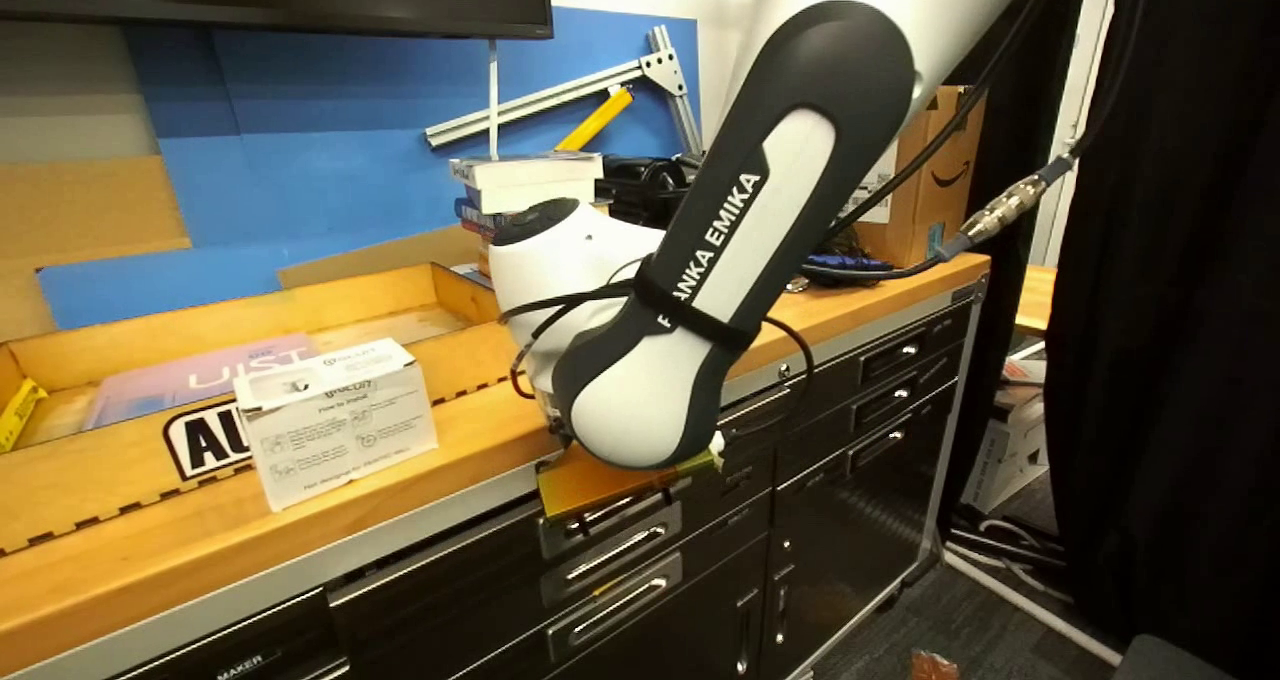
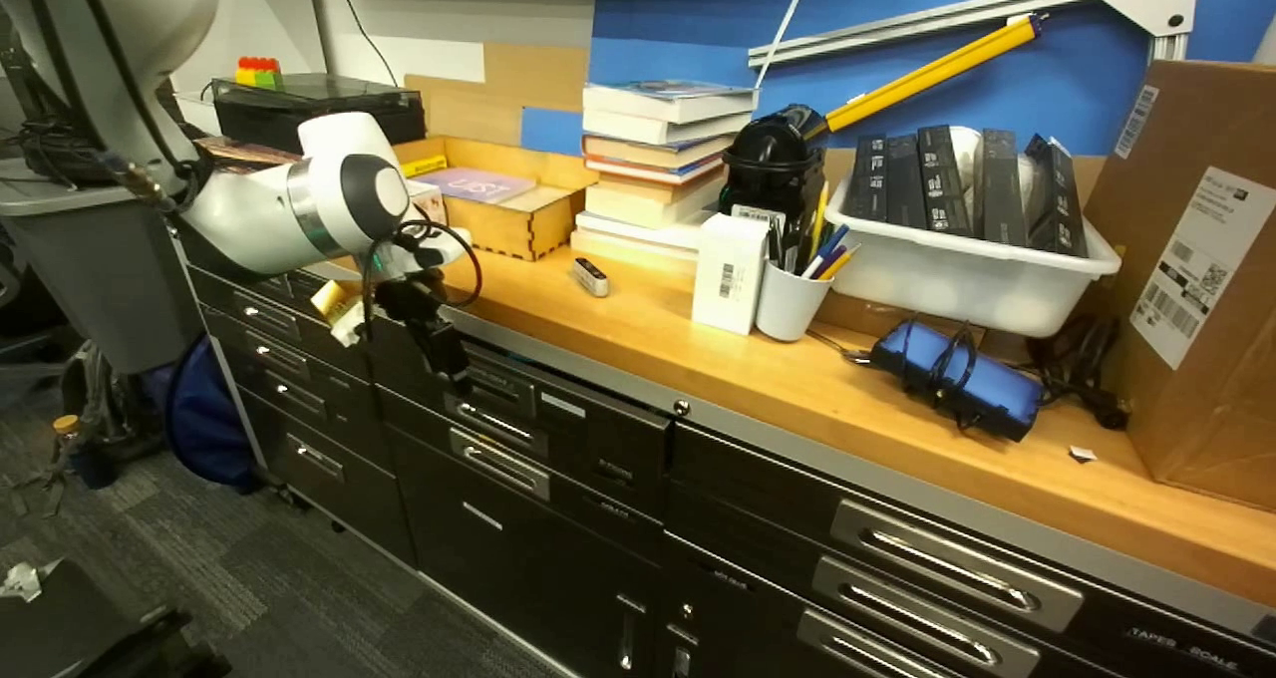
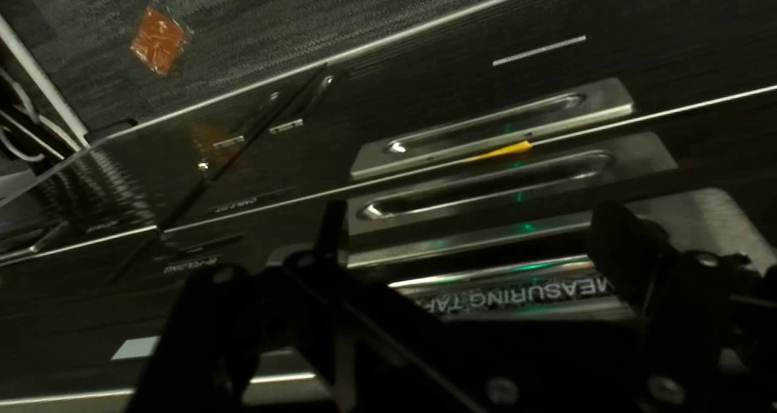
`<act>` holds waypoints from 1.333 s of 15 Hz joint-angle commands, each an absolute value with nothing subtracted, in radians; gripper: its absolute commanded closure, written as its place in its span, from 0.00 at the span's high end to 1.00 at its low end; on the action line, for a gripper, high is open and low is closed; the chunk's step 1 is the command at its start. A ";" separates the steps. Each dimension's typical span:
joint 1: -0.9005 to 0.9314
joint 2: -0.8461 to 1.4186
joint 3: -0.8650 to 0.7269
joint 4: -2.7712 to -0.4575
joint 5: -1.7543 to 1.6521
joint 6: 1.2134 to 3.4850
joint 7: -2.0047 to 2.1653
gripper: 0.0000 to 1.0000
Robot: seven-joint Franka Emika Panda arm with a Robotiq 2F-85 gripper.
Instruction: Put the blue block inside the open drawer and push the drawer closed
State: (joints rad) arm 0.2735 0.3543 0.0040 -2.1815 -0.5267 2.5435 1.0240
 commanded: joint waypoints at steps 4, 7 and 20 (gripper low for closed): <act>0.329 0.403 -0.042 -2.098 -0.566 2.585 1.082 1.00; 0.284 0.293 0.001 -2.182 -0.454 2.487 0.963 1.00; 0.161 -0.137 0.108 -2.182 -0.024 1.835 0.524 1.00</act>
